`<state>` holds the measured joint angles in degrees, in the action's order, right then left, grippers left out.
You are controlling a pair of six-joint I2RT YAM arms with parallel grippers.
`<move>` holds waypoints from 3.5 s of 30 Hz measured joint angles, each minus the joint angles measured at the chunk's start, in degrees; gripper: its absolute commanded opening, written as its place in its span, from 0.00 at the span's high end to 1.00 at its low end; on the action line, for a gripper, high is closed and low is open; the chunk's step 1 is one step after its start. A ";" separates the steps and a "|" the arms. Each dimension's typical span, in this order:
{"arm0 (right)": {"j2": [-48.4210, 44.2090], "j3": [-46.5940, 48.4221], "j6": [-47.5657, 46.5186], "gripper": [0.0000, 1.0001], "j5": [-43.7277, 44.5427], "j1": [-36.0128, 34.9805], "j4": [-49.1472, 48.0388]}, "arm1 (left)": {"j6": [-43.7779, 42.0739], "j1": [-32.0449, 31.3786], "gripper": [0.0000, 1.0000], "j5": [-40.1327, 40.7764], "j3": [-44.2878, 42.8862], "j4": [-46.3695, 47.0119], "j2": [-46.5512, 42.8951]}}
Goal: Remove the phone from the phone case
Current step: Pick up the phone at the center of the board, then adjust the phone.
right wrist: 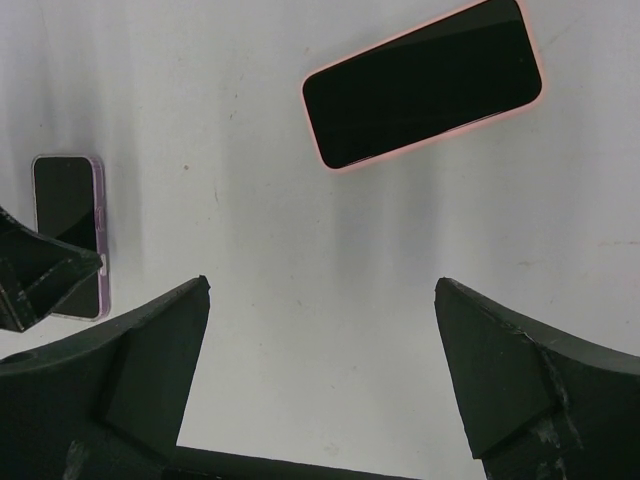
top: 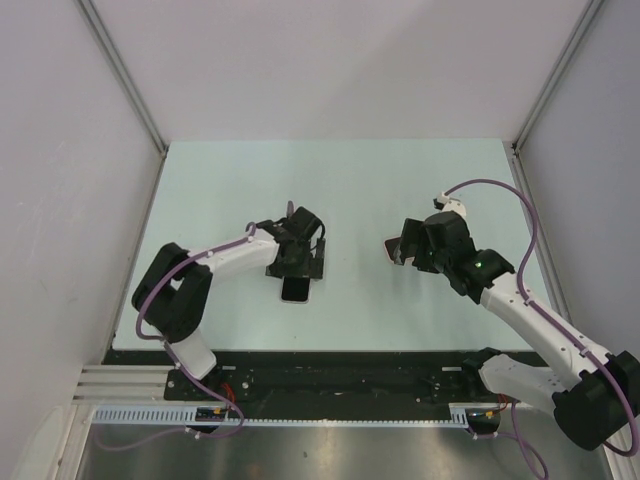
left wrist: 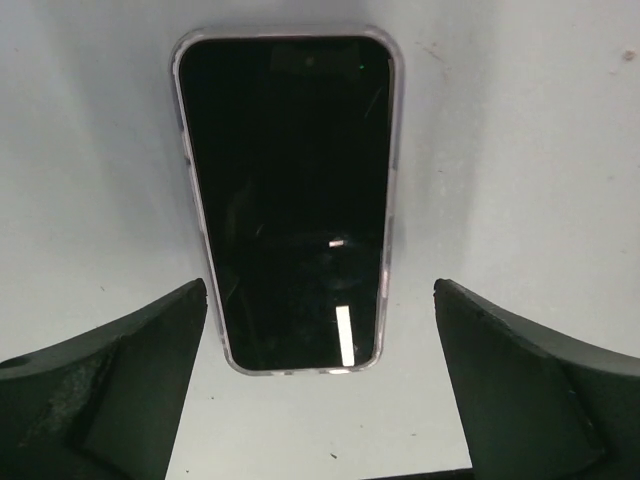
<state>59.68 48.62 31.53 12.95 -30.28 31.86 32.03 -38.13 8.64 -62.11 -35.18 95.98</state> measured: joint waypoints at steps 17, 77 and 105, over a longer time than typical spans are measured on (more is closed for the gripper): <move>0.59 -0.02 1.53 0.00 -1.27 -0.59 0.04 | 0.07 0.04 0.28 0.35 -1.29 0.37 6.27; 28.57 -21.46 34.75 1.00 -14.75 -16.44 -64.74 | 14.58 1.31 0.23 -26.56 1.49 14.60 3.13; 14.29 -19.28 31.85 1.00 -44.15 6.91 -62.20 | 18.93 13.22 0.03 -41.77 24.44 55.45 -24.48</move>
<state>73.97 29.34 63.37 -31.20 -23.38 -30.35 50.96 -24.91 -33.12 -37.67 20.27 71.50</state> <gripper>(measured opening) 0.142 0.988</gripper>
